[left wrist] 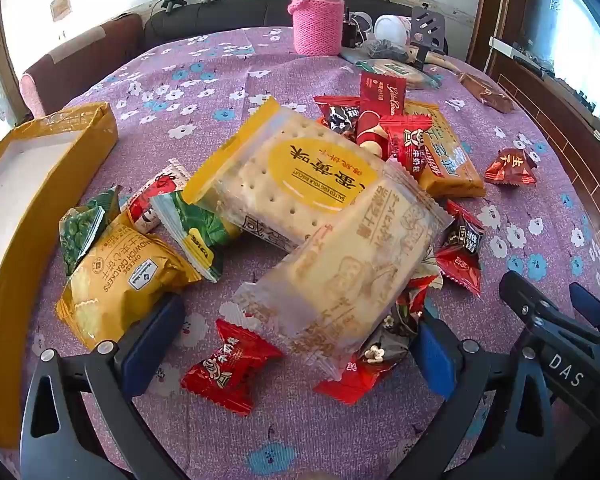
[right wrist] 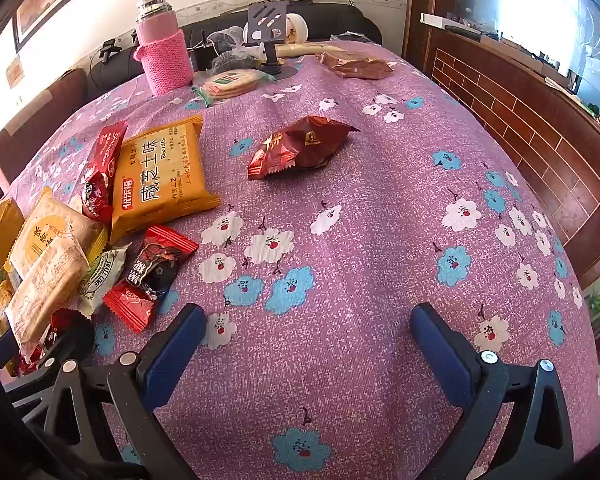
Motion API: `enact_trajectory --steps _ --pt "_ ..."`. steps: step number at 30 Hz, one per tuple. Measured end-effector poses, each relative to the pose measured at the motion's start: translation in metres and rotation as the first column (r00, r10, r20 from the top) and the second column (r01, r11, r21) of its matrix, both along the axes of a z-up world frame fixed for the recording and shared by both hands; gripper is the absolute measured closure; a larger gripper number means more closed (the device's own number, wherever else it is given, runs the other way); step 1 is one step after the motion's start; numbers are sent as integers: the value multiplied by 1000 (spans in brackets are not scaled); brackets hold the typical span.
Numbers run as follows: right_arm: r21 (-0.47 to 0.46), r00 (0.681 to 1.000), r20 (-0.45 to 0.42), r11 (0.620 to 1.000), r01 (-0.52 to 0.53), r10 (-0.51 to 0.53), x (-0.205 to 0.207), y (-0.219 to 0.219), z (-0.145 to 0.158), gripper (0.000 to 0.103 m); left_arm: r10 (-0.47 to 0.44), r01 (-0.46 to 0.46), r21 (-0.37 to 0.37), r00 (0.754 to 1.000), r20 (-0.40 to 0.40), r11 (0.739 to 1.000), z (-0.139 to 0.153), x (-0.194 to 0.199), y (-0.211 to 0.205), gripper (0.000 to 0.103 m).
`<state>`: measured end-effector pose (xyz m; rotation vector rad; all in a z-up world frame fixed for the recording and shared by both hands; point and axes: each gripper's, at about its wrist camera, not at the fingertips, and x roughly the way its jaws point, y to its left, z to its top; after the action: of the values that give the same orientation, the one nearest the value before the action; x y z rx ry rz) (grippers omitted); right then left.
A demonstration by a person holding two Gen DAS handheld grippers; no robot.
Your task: Organize snacks
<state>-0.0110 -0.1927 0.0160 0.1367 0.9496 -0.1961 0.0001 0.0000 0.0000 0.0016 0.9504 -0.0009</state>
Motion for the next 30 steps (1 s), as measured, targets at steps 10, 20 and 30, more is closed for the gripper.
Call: enact_trajectory --steps 10,20,30 --pt "2 1000 1 1000 0 0 0 0 0 0 0 0 -2 1000 11 1000 0 0 0 0" --pt "1 1000 1 1000 0 0 0 0 0 0 0 0 -2 1000 9 1000 0 0 0 0" --pt "1 1000 2 1000 0 0 0 0 0 0 0 0 -2 1000 9 1000 0 0 0 0"
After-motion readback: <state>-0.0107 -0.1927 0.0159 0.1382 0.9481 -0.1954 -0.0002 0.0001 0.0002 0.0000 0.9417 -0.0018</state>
